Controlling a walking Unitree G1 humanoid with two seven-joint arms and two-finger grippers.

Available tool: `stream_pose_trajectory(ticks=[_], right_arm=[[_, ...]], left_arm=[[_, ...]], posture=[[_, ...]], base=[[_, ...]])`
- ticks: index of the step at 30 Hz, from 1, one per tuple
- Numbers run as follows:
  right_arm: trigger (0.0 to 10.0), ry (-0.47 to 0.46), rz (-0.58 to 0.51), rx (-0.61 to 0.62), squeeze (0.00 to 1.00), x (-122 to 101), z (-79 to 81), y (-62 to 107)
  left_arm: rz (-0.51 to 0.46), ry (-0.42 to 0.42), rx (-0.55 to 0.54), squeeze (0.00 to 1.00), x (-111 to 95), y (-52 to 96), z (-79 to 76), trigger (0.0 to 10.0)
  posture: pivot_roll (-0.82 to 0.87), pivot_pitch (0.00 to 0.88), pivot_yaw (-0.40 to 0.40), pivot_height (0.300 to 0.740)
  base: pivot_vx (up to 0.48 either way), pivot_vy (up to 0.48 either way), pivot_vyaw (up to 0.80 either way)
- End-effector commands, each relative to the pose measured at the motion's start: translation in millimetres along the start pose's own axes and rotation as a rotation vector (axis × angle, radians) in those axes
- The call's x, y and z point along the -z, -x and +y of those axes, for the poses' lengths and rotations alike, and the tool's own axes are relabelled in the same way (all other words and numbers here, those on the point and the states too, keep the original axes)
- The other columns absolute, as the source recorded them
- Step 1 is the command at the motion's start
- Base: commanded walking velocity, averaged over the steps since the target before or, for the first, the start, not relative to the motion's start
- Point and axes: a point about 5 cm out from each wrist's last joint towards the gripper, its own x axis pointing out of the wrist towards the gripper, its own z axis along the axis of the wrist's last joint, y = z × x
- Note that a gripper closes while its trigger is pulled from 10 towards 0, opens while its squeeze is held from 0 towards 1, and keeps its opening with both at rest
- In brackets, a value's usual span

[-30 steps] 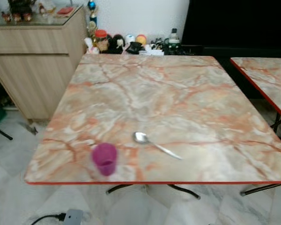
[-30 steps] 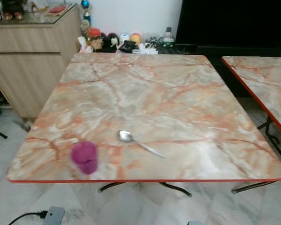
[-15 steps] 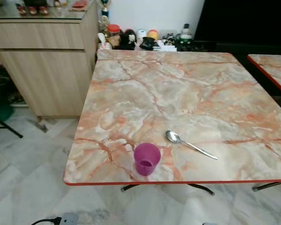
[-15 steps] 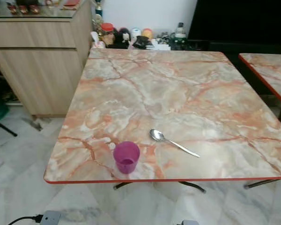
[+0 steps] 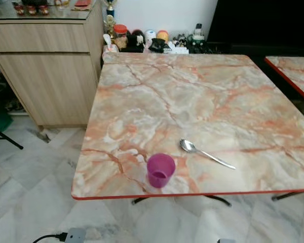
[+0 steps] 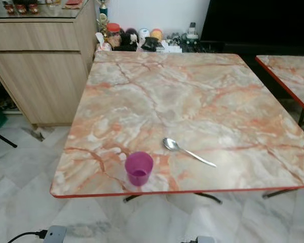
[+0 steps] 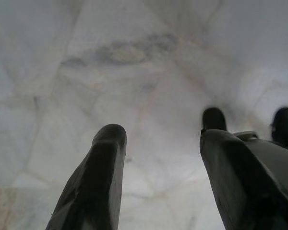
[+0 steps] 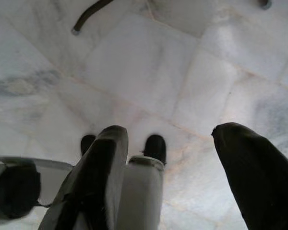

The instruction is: Setting the table

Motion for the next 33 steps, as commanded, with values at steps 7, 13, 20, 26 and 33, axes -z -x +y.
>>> stream_pose_trajectory(ticks=[7,13,20,26,33], right_arm=[[10.0,-0.040,-0.066,0.025,0.00,-9,-5.4,0.3],[10.0,-0.036,-0.052,0.023,0.00,-4,-4.6,0.9],[10.0,-0.033,-0.061,0.018,0.00,-7,-2.8,0.2],[10.0,-0.018,-0.086,0.019,0.00,-14,-4.3,-0.8],[10.0,0.030,-0.210,-0.006,0.00,-45,-2.5,-3.6]], left_arm=[[0.028,-0.013,0.006,0.00,8,1.3,0.6,10.0],[0.023,-0.023,0.009,0.00,8,1.1,-1.0,10.0],[0.031,-0.015,0.002,0.00,10,1.5,0.6,10.0],[0.032,-0.010,0.000,0.00,10,1.5,0.6,10.0],[0.034,-0.008,0.002,0.00,11,1.5,-1.1,10.0]], posture=[[-0.02,0.118,-0.027,0.740],[-0.01,0.119,-0.030,0.740],[-0.01,0.122,-0.031,0.740],[-0.01,0.123,-0.034,0.740],[-0.02,0.123,-0.039,0.740]], base=[[0.000,0.000,0.00],[0.000,-0.405,0.00],[0.000,-0.069,0.00],[0.000,0.000,0.00],[0.000,0.000,0.00]])
